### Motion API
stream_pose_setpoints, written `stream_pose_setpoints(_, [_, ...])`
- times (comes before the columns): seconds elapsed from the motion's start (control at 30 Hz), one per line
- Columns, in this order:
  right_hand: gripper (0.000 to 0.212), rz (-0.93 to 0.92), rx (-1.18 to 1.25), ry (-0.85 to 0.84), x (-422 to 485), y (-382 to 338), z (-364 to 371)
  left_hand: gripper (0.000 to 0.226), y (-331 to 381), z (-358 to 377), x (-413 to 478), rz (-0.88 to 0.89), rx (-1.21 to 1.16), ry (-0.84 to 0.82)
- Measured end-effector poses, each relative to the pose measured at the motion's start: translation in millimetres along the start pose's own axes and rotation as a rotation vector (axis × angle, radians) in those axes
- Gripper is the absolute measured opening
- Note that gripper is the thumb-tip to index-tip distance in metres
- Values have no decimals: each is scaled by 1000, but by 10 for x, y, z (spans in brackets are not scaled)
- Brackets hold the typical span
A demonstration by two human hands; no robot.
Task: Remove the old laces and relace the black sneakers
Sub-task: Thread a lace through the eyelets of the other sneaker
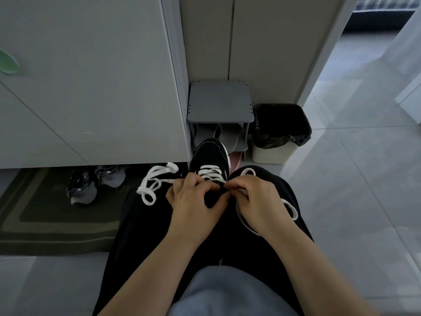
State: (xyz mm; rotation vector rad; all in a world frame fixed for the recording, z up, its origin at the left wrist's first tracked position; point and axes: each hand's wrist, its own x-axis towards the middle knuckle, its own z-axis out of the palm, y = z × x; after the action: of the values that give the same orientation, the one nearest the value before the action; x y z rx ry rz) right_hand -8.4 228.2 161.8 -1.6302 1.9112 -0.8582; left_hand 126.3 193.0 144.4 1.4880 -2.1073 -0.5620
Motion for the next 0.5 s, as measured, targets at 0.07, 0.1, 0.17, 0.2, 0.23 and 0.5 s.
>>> stream_pose_setpoints(0.07, [17,46,103,22,-16,-7,-18,24,-17,-13,2,-7,-17,-3])
stream_pose_setpoints(0.1, [16,72,164,39,-16,-15,-25,23,-23,-21,3,-7,-22,0])
stream_pose_setpoints(0.17, [22,92,236,65,-17,-32,-35,21,-29,-33,4,-10,-35,5])
stream_pose_setpoints(0.2, [25,91,249,72,-19,-38,-37,21,-28,-32,6,-14,-41,6])
stream_pose_setpoints(0.23, [27,90,260,79,-23,-47,-39,21,-26,-31,6,-18,-45,7])
stream_pose_setpoints(0.5, [16,77,260,87,-32,-47,-36,18,-16,-27,-4,-39,-38,19])
